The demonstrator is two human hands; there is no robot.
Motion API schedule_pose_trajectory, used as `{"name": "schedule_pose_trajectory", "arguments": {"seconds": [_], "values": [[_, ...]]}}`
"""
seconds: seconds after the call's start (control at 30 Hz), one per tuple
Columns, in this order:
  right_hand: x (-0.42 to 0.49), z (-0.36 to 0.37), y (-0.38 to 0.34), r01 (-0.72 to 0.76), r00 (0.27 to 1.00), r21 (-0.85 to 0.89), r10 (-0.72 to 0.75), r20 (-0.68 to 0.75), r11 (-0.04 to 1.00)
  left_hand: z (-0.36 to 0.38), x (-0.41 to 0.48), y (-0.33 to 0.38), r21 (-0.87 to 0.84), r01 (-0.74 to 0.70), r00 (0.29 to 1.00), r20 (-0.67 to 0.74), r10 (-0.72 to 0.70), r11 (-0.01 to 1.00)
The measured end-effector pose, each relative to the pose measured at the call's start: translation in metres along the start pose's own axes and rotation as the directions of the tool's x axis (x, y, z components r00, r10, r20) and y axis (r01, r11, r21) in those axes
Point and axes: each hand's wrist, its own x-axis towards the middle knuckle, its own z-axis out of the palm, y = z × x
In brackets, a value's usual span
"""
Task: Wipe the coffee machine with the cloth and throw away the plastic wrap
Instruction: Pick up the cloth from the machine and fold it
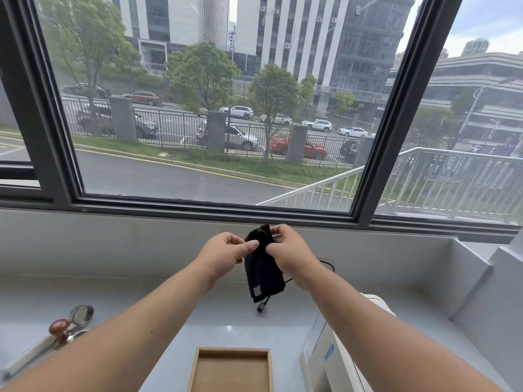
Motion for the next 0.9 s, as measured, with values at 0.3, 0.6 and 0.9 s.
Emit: {"name": "schedule_pose_trajectory", "arguments": {"seconds": [0.3, 0.6, 0.9], "values": [[0.016, -0.032, -0.005, -0.080, 0.995, 0.417, 0.046, 0.089, 0.906, 0.004, 0.008, -0.009, -0.037, 0.314, 0.927, 0.227, -0.298, 0.949], [0.045, -0.008, 0.054, -0.274, 0.962, 0.446, 0.254, 0.104, 0.852, 0.019, 0.024, -0.051, -0.325, 0.207, 0.978, 0.037, -0.206, 0.923], [0.047, 0.002, 0.063, -0.315, 0.948, 0.160, 0.301, 0.107, 0.935, 0.015, 0.028, -0.053, -0.207, 0.243, 0.969, 0.015, -0.245, 0.948]]}}
